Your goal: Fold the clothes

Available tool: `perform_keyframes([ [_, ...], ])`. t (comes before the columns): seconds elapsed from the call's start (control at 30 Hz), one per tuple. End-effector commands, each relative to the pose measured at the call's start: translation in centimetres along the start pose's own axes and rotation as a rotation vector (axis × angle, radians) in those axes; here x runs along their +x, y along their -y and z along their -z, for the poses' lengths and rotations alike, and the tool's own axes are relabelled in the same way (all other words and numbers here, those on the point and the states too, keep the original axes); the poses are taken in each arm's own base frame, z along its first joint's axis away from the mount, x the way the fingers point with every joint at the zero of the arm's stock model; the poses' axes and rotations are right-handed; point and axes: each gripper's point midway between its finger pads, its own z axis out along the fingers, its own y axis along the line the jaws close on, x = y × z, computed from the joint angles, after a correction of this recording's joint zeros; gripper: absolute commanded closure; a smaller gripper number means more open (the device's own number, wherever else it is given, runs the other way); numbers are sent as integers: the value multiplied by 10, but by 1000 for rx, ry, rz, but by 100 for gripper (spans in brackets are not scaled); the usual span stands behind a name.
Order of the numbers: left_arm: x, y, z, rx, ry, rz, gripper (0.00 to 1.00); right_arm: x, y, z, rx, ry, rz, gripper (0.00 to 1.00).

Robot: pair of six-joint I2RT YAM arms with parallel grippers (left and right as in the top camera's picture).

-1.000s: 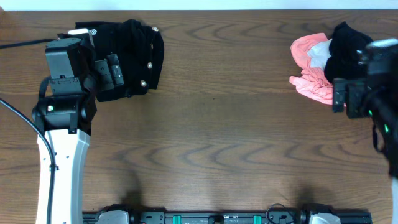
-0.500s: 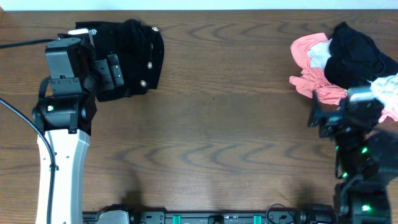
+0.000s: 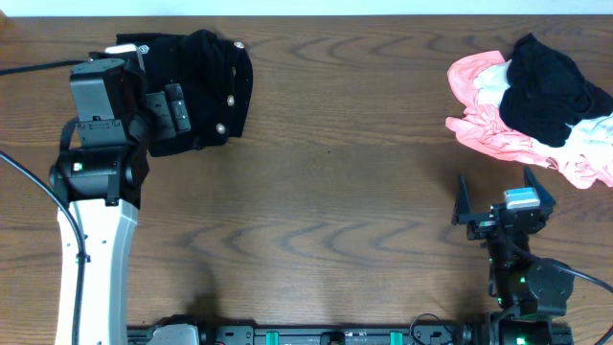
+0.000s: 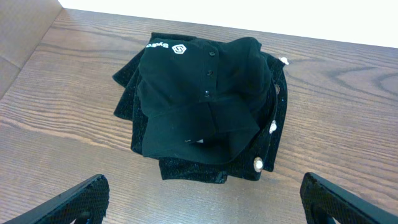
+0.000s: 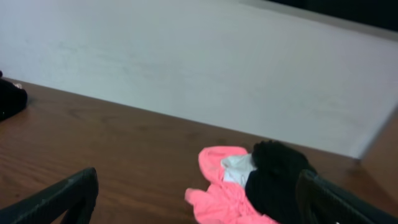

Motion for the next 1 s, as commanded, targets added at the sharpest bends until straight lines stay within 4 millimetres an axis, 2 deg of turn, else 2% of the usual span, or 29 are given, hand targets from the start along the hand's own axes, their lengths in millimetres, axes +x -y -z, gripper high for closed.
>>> perform_keyframes([
  [0.0, -2, -1, 2, -2, 7, 17, 2, 10, 5, 3, 42, 4, -76, 1],
  [0.23, -2, -1, 1, -2, 6, 17, 2, 24, 5, 6, 69, 44, -104, 1],
  [0.67, -2, -1, 1, -2, 6, 17, 2, 60, -4, 6, 44, -43, -96, 1],
  [0.97, -2, -1, 1, -2, 6, 18, 2, 69, -6, 10, 41, -72, -98, 1],
])
